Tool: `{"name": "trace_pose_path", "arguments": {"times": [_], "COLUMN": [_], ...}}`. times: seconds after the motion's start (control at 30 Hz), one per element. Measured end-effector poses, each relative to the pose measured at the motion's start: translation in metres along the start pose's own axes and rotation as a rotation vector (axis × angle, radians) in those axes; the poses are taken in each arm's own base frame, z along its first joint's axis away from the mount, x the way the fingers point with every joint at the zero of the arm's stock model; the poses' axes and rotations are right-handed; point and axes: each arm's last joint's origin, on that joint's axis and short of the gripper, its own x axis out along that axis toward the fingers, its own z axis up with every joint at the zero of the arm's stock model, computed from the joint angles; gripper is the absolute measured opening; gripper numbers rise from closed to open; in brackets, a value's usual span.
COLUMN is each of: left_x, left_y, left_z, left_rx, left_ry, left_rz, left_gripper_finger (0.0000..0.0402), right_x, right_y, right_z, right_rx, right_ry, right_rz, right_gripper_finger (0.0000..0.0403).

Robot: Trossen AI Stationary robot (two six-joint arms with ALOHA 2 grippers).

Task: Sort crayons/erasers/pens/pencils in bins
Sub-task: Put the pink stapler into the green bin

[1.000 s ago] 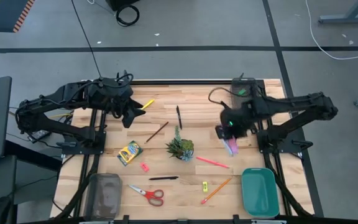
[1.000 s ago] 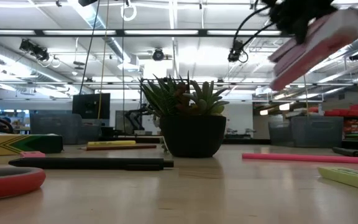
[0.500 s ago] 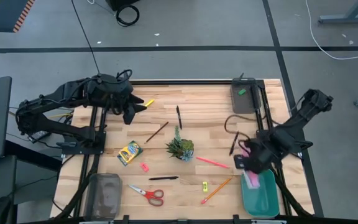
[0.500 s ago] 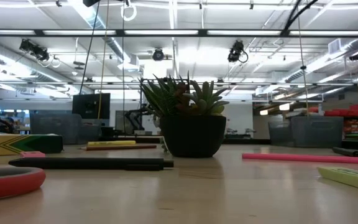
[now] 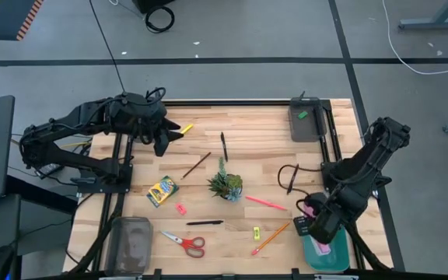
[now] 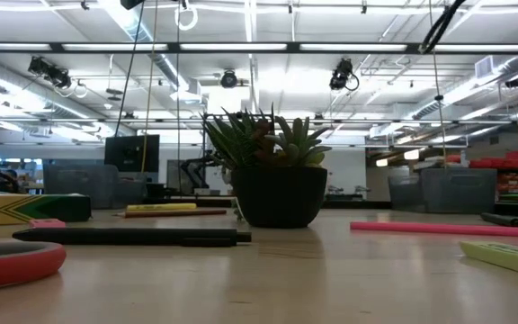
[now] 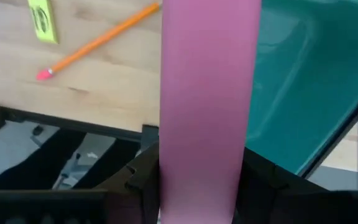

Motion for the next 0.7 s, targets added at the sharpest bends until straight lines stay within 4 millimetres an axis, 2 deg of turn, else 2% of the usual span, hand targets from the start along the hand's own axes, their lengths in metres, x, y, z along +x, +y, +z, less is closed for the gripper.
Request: {"name": "trace_pose_path", "arguments": {"times": [0.17, 0.43, 0.7], "left_x": [0.0, 0.0, 0.0], "left_y": [0.0, 0.0, 0.0], "left_z": [0.0, 0.0, 0.003], "left_rx": [-0.035, -0.044, -0.052], "left_ry": [0.0, -0.006, -0.044], "left_rz": [0.0, 0.012, 0.022], "left_gripper_finger": [0.0173, 0.0175, 0.0173], "right_x": [0.006, 0.007, 0.021], "right_y": [-0.004, -0.026, -0.024], "right_z": [-0.011, -0.021, -0.02], "right_rx": [-0.033, -0.095, -0.093], "right_ry": [0.023, 0.009, -0.091], "right_rz": [-0.008, -0.114, -0.149], "right_gripper_finger": [0.0159, 0.016, 0.0162]}}
